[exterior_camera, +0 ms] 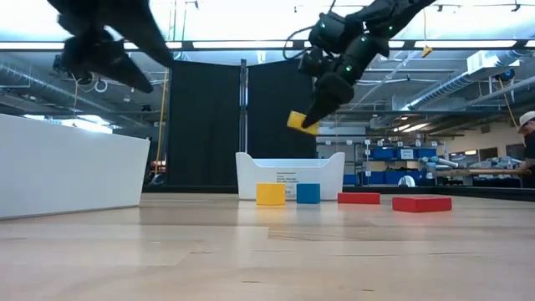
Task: Sort blocks by size
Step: Put the rectangular yellow block into the top white bin, then put the square yellow block into the bottom white bin
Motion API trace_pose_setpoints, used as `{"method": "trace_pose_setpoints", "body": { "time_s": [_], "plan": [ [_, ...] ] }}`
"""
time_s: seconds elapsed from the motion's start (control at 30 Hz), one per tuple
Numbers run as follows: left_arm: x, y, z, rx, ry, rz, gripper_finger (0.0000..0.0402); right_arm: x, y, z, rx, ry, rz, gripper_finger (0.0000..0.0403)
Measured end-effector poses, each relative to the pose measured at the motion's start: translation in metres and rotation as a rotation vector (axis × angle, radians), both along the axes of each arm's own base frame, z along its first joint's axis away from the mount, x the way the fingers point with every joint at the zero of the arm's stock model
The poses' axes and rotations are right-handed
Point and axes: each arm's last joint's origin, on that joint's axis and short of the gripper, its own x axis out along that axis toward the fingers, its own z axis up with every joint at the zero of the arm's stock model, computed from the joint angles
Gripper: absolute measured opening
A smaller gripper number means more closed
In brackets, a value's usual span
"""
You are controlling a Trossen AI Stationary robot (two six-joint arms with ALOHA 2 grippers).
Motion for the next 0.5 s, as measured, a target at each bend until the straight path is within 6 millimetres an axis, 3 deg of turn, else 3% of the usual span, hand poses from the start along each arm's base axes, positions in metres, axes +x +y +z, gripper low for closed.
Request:
{"method": "trace_pose_setpoints", "body": {
  "time_s": [0.23,0.33,0.5],
  "plan": [
    [0.035,0.015,-0.006,0.054,-0.041,-0.031,0.0324,0.002,0.0,0.001,0.019,-0.03,-0.047,0.0295],
    [0.053,0.023,-0.012,0.067,-0.056,-0.045,0.0324,0.0,0.0,0.006,0.02,-0.049,-0.057,0.0309],
    [0.079,0.039,-0.03,0.079,-0.014,-0.052,0.0324,-0.007,0.016,0.035,0.023,-0.164,-0.028,0.0304]
  ]
}}
